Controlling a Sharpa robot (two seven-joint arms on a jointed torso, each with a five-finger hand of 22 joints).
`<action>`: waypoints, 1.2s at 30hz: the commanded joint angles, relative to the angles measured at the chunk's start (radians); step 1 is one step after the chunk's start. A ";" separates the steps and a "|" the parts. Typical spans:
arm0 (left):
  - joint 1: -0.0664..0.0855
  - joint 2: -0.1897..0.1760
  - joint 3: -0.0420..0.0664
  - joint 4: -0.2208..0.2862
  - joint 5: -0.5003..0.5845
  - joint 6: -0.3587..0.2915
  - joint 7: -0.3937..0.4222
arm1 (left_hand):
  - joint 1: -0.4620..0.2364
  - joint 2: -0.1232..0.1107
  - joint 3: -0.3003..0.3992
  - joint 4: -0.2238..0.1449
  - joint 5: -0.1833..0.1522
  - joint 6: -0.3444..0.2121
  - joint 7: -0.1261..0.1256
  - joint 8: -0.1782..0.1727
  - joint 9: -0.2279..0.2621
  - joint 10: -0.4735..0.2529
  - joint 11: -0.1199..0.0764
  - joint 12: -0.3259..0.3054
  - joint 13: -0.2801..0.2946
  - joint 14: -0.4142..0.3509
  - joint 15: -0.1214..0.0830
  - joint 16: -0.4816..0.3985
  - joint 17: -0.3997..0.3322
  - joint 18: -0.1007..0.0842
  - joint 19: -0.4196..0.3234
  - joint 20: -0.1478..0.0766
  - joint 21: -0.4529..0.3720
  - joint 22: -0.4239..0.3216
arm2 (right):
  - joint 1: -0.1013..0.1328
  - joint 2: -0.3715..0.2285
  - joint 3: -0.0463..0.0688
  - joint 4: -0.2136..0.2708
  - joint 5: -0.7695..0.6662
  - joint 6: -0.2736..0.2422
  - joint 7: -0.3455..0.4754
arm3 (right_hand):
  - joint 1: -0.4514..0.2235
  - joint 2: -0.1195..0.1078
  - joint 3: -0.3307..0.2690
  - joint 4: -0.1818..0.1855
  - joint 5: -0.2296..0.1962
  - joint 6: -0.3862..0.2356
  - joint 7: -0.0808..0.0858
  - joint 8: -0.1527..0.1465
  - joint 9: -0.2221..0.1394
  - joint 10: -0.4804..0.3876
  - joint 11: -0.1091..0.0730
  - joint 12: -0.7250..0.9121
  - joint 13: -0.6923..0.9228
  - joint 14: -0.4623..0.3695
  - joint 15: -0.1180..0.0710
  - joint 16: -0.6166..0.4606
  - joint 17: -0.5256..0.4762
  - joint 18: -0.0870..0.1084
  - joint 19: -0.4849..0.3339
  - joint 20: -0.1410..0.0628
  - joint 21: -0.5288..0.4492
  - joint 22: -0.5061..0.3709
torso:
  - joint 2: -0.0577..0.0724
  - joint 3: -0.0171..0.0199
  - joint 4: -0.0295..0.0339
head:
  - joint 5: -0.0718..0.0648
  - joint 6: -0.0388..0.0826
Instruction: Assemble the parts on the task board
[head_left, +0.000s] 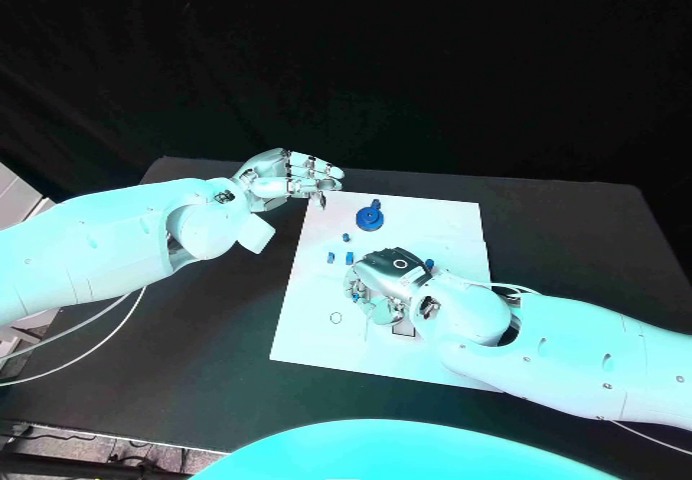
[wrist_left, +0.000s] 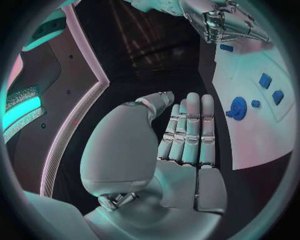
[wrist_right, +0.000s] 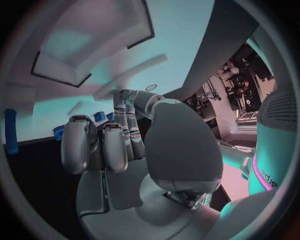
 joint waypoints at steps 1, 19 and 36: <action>0.000 0.001 0.001 0.002 0.000 0.017 0.003 | -0.006 0.004 -0.004 -0.003 0.003 -0.007 0.001 -0.002 -0.001 -0.007 -0.003 0.004 0.000 -0.006 0.002 -0.005 -0.002 0.012 -0.004 0.001 -0.005 -0.001 | -0.008 0.000 -0.007 0.000 0.011 0.020 0.006 | -0.031 -0.016 -0.022 0.009 -0.002 -0.020 0.006 -0.014 -0.005 -0.056 0.012 -0.006 -0.019 0.026 0.013 -0.014 -0.025 0.010 -0.014 0.012 -0.046 0.098 | 0.001 -0.0001 -0.0003 | 0.000 0.002; -0.001 -0.004 0.000 0.001 0.001 0.026 -0.001 | -0.018 0.006 -0.012 0.004 -0.001 -0.010 0.003 -0.001 -0.001 -0.012 -0.001 0.008 0.000 -0.007 0.005 -0.007 -0.002 0.012 -0.006 0.004 -0.012 -0.005 | 0.015 -0.126 0.011 0.078 0.127 -0.104 0.047 | 0.008 -0.012 -0.251 0.038 0.046 -0.087 0.011 -0.095 -0.043 -0.238 0.032 0.054 -0.072 -0.010 0.027 -0.114 -0.192 0.052 -0.075 0.029 -0.315 -0.046 | 0.000 -0.0003 -0.0022 | -0.007 0.012; -0.006 -0.003 -0.001 -0.005 0.002 0.027 0.005 | -0.019 0.006 -0.012 0.004 -0.001 -0.010 0.002 -0.001 -0.001 -0.012 -0.001 0.008 0.000 -0.007 0.005 -0.007 -0.002 0.012 -0.006 0.004 -0.013 -0.005 | 0.155 -0.327 0.034 0.083 0.360 0.082 0.109 | 0.130 0.046 -0.592 0.141 -0.004 -0.196 -0.011 -0.166 -0.092 -0.359 0.052 0.079 -0.073 -0.013 0.046 -0.086 -0.166 0.048 -0.072 0.051 -0.329 -0.044 | -0.001 -0.0015 -0.0107 | -0.032 0.037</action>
